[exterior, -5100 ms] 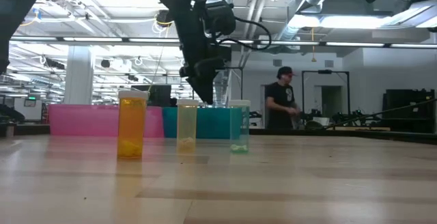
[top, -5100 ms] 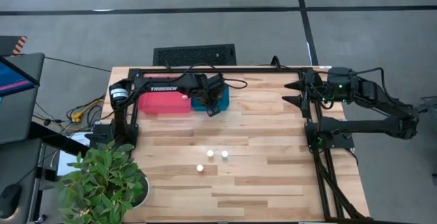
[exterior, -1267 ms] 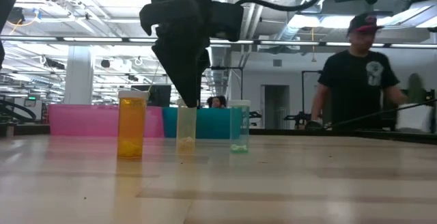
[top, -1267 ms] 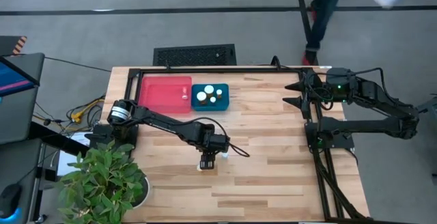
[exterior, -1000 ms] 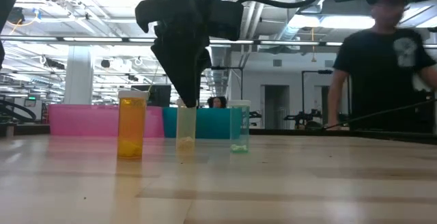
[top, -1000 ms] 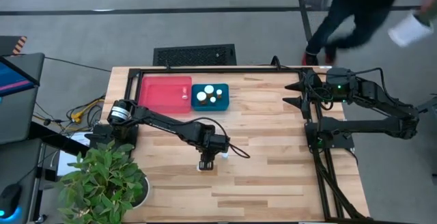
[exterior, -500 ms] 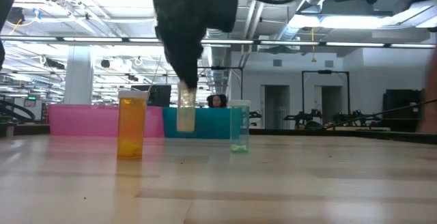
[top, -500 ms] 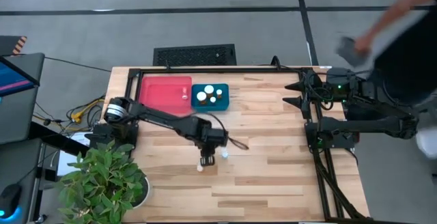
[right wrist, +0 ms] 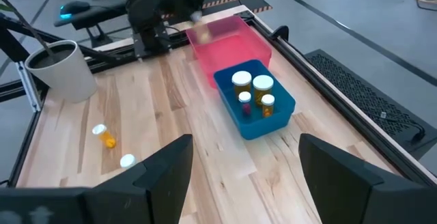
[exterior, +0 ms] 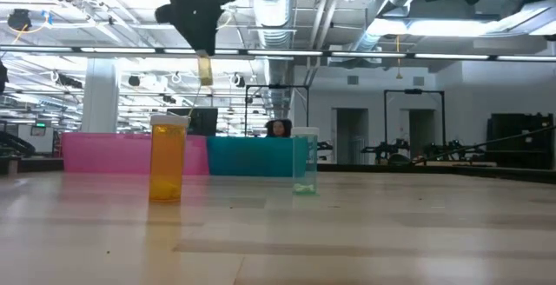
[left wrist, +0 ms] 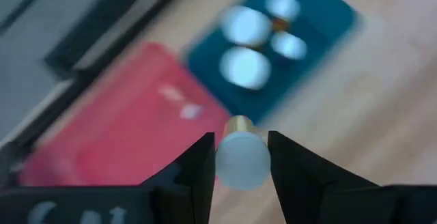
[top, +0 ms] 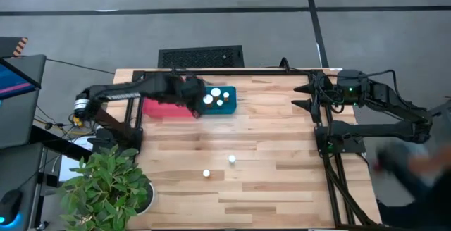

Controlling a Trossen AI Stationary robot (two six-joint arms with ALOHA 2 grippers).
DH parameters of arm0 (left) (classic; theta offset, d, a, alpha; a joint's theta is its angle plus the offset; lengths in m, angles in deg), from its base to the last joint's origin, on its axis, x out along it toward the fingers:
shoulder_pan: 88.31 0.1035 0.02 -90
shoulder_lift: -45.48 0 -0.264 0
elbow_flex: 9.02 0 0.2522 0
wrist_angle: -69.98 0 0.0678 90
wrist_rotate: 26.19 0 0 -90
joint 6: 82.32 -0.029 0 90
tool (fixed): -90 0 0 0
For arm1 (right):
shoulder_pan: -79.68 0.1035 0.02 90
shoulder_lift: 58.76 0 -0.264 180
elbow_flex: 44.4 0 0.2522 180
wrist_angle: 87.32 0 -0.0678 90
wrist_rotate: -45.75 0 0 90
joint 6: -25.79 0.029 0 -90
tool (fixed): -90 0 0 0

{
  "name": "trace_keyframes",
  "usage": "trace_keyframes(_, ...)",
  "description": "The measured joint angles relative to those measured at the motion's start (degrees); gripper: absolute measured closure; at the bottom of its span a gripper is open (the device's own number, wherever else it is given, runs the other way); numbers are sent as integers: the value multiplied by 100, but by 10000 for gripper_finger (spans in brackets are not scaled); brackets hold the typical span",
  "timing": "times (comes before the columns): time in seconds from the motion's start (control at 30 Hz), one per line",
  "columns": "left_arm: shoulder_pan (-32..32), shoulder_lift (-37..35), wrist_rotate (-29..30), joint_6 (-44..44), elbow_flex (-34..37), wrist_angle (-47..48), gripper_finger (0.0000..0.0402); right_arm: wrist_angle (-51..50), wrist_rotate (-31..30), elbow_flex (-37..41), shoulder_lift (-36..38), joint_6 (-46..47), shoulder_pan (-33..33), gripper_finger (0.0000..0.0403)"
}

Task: Pick and place medicine bottles into bin by pill shape (circle, oval)
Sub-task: Put the yellow tablet bottle into the pink bin

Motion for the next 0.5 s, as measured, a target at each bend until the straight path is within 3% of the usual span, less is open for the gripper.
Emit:
trace_keyframes(0.23,1273,56,129,-408,212,31,286,23,-7,-1,0,2,0,127)
trace_keyframes(0.5,2291,202,-510,-572,1563,-1264,286,22,-15,-1,-1,7,-1,127)
